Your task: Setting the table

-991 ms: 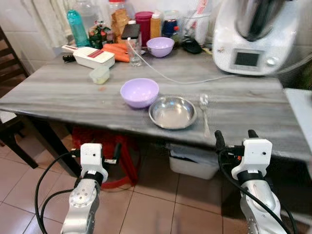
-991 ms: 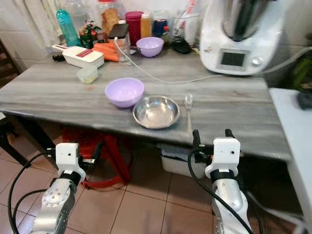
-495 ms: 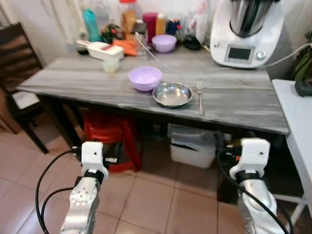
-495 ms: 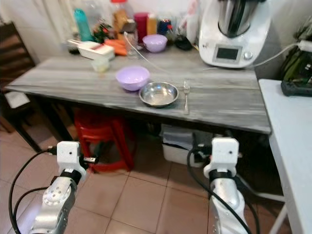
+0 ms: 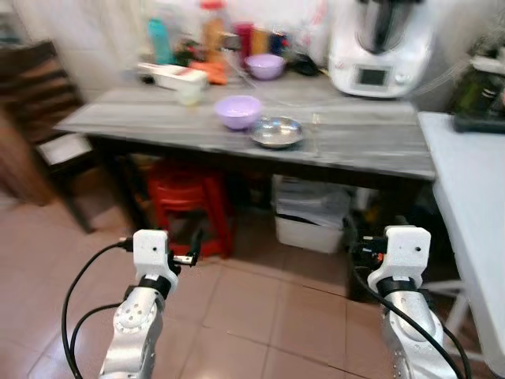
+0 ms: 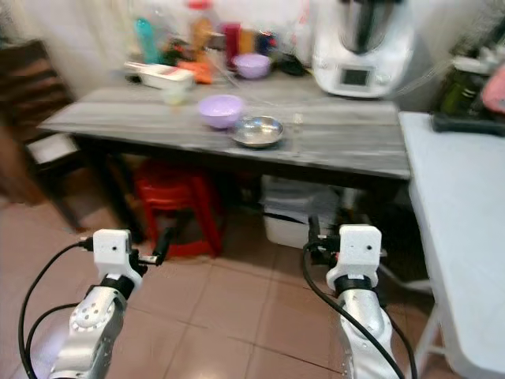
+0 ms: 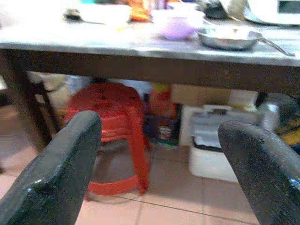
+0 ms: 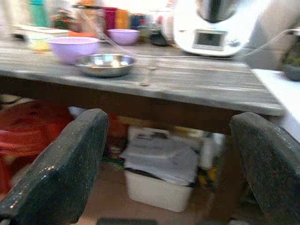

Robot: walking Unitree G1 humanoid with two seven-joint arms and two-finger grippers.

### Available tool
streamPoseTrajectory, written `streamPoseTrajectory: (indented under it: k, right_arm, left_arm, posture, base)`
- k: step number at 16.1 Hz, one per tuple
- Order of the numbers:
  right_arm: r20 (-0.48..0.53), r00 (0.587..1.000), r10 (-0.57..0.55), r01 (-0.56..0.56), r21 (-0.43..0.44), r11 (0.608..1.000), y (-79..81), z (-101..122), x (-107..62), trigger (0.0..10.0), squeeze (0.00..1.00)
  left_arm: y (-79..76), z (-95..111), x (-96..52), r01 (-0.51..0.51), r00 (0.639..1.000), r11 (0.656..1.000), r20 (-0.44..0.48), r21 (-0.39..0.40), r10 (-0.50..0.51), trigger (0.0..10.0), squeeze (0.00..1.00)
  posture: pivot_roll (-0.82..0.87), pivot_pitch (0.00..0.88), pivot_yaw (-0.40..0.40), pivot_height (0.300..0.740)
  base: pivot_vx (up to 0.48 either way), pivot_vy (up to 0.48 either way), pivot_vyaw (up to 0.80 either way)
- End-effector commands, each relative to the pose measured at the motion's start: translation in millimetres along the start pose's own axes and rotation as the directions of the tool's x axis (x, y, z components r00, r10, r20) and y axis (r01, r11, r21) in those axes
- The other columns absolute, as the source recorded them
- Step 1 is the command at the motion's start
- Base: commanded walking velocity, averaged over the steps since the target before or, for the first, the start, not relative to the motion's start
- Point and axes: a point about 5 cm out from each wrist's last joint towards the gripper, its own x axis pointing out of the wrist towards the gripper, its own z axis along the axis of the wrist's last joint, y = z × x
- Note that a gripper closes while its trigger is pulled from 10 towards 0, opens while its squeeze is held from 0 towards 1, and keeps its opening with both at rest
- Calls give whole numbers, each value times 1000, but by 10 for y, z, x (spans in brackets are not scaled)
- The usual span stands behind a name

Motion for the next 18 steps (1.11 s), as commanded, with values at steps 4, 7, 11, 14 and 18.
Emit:
streamPoseTrajectory:
  k: [4,7,11,14,18]
  right_arm:
    - [0,1000,-4,4,5,1000,-8,4,-10,10000,0]
    - [0,1000,-2,2,6,1000,-7,3,-11,10000,0]
    - [13,1000,6,-7,22,1000,5,46,7,10000,0]
    - [38,999,-21,19,46,999,-25,121,33,10000,0]
    - [43,999,-24,22,42,999,-37,147,45,10000,0]
  left_arm:
    - [-24,66,24,33,999,999,19,8,-33,10000,0]
    - [-47,78,26,53,998,999,23,-3,-53,10000,0]
    - [-73,106,34,74,997,997,31,-16,-73,10000,0]
    - [-70,132,36,76,997,997,36,-20,-75,10000,0]
    - [-83,138,40,84,996,996,37,-26,-83,10000,0]
  posture:
    - [-107,0,76,740]
    - [-107,0,77,740]
    - [-107,0,75,740]
    - [-108,0,75,740]
    - [-110,0,75,740]
  base:
    - [0,0,0]
    - [0,-313,0]
    - [0,-424,0]
    - [0,-480,0]
    - [0,-480,-288]
